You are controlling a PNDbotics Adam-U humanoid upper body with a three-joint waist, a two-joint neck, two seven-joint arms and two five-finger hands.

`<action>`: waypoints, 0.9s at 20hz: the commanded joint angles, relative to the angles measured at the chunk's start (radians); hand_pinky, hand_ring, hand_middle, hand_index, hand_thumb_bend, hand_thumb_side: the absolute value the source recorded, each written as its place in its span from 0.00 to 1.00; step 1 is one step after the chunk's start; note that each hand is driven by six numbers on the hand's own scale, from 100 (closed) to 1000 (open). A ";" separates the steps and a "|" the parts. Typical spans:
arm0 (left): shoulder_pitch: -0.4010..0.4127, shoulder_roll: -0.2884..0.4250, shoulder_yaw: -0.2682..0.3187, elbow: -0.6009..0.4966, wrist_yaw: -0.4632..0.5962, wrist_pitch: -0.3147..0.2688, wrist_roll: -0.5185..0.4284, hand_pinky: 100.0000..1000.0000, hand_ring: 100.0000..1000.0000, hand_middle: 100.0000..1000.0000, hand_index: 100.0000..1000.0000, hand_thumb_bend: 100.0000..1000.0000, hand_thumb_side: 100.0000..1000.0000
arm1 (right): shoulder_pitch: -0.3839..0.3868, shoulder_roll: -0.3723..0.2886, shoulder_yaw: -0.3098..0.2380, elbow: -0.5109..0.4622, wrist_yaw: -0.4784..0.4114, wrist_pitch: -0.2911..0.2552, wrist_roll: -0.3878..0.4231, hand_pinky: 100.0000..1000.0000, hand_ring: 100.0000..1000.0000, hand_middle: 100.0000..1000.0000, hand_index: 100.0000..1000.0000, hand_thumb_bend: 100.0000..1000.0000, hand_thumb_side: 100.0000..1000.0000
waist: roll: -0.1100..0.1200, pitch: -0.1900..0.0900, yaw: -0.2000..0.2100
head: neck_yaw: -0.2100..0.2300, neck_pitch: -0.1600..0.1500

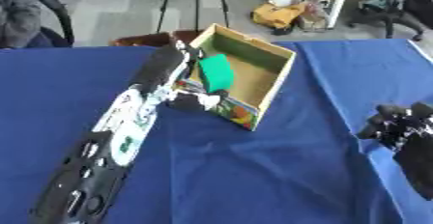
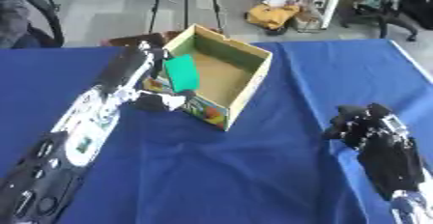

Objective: Pick up objects on the table and place them in the box.

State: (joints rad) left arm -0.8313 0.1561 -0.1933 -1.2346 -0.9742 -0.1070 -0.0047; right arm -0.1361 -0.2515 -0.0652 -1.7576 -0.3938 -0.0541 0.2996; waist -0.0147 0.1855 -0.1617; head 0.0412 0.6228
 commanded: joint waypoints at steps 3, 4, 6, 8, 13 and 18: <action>-0.065 0.017 0.047 0.094 -0.040 0.017 0.029 0.41 0.46 0.16 0.44 0.00 0.13 | -0.020 -0.017 0.015 -0.011 -0.001 0.001 0.019 0.60 0.53 0.53 0.71 0.00 0.86 | 0.000 -0.013 -0.033 | 0.026 -0.022; -0.076 0.017 0.056 0.120 -0.052 0.022 0.035 0.41 0.46 0.16 0.44 0.00 0.14 | -0.023 -0.017 0.019 -0.011 -0.001 0.002 0.023 0.60 0.53 0.53 0.71 0.00 0.86 | 0.001 -0.011 -0.044 | 0.031 -0.026; -0.097 0.019 0.070 0.170 -0.075 0.026 0.046 0.42 0.47 0.17 0.45 0.00 0.12 | -0.029 -0.017 0.027 -0.011 -0.002 0.004 0.031 0.60 0.53 0.53 0.71 0.00 0.86 | 0.004 -0.009 -0.067 | 0.044 -0.032; -0.117 0.024 0.083 0.213 -0.097 0.027 0.056 0.43 0.48 0.19 0.47 0.00 0.12 | -0.038 -0.018 0.034 -0.012 -0.003 0.005 0.038 0.60 0.53 0.53 0.71 0.00 0.86 | 0.008 -0.004 -0.091 | 0.057 -0.039; -0.159 0.050 0.116 0.318 -0.148 0.035 0.063 0.45 0.50 0.24 0.50 0.00 0.13 | -0.057 -0.018 0.051 -0.012 -0.007 0.012 0.056 0.60 0.53 0.53 0.71 0.00 0.88 | 0.023 0.007 -0.160 | 0.083 -0.059; -0.186 0.075 0.141 0.380 -0.191 0.045 0.064 0.47 0.54 0.29 0.54 0.00 0.26 | -0.064 -0.018 0.059 -0.010 -0.008 0.016 0.065 0.60 0.53 0.53 0.71 0.00 0.87 | 0.035 0.010 -0.205 | 0.095 -0.071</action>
State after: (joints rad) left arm -0.9899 0.2042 -0.0660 -0.8541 -1.1532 -0.0667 0.0565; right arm -0.1863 -0.2516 -0.0054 -1.7570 -0.3968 -0.0358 0.3595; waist 0.0252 0.2091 -0.3680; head 0.1313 0.5651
